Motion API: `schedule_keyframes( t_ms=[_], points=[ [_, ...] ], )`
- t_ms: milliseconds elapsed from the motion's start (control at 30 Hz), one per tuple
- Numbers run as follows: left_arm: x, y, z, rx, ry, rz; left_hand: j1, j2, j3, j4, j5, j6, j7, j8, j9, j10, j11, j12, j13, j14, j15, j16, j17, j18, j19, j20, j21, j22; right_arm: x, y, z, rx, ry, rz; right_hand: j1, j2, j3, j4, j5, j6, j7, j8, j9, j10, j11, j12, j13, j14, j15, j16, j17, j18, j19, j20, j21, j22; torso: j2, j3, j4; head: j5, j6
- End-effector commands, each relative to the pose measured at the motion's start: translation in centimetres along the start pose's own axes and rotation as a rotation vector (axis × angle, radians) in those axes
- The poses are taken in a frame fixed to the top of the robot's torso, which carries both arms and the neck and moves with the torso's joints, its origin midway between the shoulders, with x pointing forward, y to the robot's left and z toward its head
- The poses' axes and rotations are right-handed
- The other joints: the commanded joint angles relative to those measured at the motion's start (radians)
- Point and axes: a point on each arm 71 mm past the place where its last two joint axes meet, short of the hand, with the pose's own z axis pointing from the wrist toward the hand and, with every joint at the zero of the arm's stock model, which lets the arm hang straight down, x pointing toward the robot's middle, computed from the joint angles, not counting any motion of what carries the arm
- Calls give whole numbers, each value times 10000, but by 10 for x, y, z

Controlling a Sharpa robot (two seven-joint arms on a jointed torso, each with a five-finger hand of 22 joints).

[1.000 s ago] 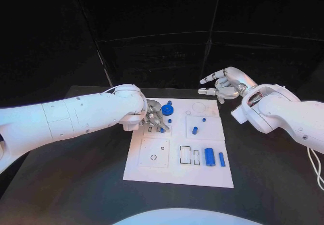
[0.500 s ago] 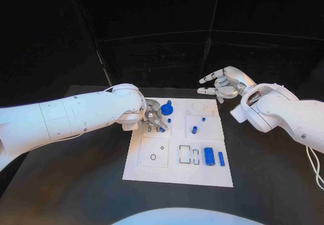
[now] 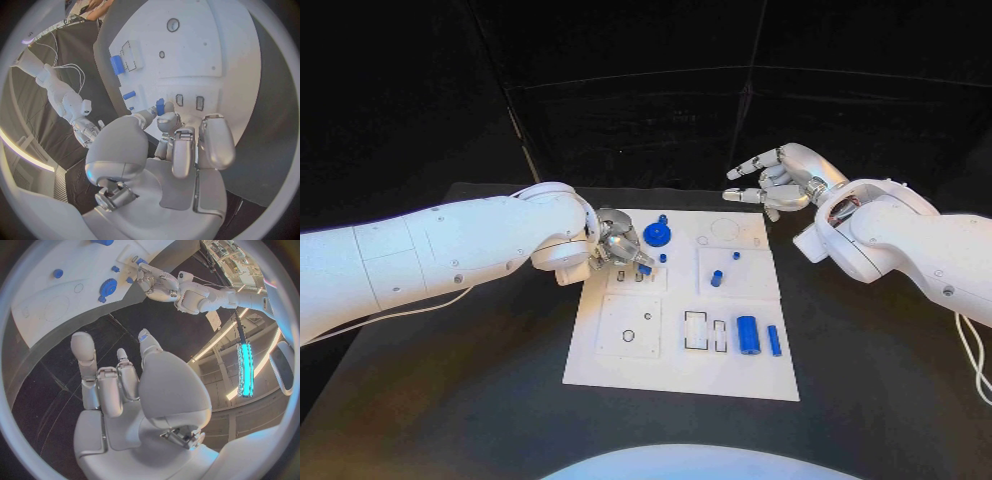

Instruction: Assemble the parts on the task board

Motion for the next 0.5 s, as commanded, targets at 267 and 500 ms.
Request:
schedule_keyframes(
  t_ms=[267, 500],
  points=[
    [-5, 6, -8, 227, -1567, -916, -204, -23, 1829, -1619, -20, -33, -8, 74, 51, 45, -24, -87, -58, 1037, 8, 31, 2634, -56, 26, 53, -22, 72, -2, -1, -1, -8, 33, -52, -16, 108, -65, 6, 64, -64, -1, -34, -17, -61, 6, -26, 202, 699, -45, -33, 1230, 169, -90, 0, -35, 1, 0, 6, -6, 42, -66],
    [2, 9, -7, 261, -2063, -452, -223, -56, 1870, -1631, -20, -26, -17, 95, 70, 64, -32, -74, -52, 1037, 5, 31, 2634, -64, 39, 51, 9, 118, -3, -1, -1, -10, 17, -57, -16, 108, -65, 6, 64, -64, -1, -34, -17, -61, 6, -26, 202, 699, -45, -33, 1230, 169, -90, 0, -35, 1, -1, 7, -38, 110, -94]
  ],
)
